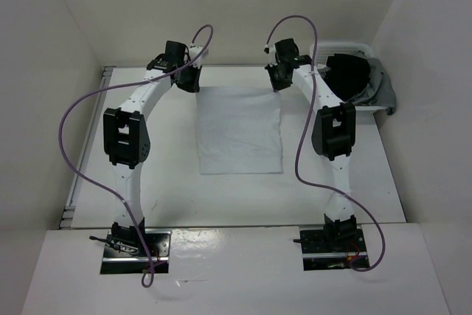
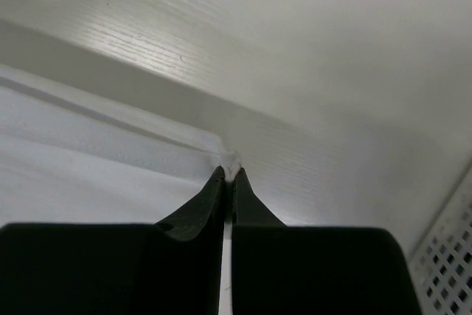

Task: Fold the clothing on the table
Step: Fold the skirt

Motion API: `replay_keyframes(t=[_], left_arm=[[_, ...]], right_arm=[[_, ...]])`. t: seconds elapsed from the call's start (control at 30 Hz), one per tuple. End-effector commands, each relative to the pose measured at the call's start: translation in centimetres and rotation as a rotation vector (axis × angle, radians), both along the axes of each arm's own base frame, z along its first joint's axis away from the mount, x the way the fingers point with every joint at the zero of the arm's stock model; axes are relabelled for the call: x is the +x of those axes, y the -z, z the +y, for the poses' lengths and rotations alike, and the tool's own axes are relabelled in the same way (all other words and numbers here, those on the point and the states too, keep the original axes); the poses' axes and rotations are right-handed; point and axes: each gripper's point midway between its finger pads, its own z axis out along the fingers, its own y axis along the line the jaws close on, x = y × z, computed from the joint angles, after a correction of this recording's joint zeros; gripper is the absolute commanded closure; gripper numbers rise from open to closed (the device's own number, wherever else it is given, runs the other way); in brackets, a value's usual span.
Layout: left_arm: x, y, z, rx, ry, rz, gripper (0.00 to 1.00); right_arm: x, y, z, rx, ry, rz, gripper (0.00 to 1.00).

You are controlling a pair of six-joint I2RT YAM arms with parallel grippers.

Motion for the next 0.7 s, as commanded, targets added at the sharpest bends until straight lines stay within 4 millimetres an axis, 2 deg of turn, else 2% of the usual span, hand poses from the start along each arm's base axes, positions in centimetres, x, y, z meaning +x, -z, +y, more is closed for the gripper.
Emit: replay_keyframes(t=[0.0,0.1,0.2,0.27,0.47,0.57,0.6,0.63,0.67], left_arm=[[-0.1,-4.4,1.5,0.023,-0.002,-0.083,0.88],[-1.4,-4.8,1.3,0.009,0.013,-0.074,0.88],[-2.2,-4.4,1.5,0.018,0.020,-0.065,0.88],[-2.8,-5.0,1.5,0.014,0.034,-0.079,0.88],[-4.4,-4.2,1.8,0.023,0.041,-0.058,0.88],[-4.8,-3.3,1.8,0.026,0.041,-0.036,0.88],[-5.1,-2.9,1.7,0.020,0.048,-0.026,0.88],[-5.1,-2.9,1.7,0.020,0.049,-0.025,0.88],[-5.1,-2.7,1.7,0.020,0.049,-0.025,0.88]], right_arm=[[0.5,-4.4,-1.6,-0.051,0.022,-0.117,1.00],[0.2,-5.9,-1.7,-0.045,0.023,-0.141,1.00],[-0.2,-5.6,-1.6,-0.041,0.016,-0.129,1.00],[-0.6,-6.1,-1.6,-0.038,0.004,-0.138,1.00],[-1.2,-5.2,-1.5,-0.033,-0.004,-0.126,1.00],[-1.5,-2.9,-1.5,-0.036,-0.011,-0.082,1.00],[-1.5,-2.9,-1.4,-0.027,0.000,-0.080,1.00],[-1.5,-2.2,-1.5,-0.028,0.019,-0.066,0.80],[-1.5,-1.7,-1.5,-0.031,0.019,-0.057,0.67]])
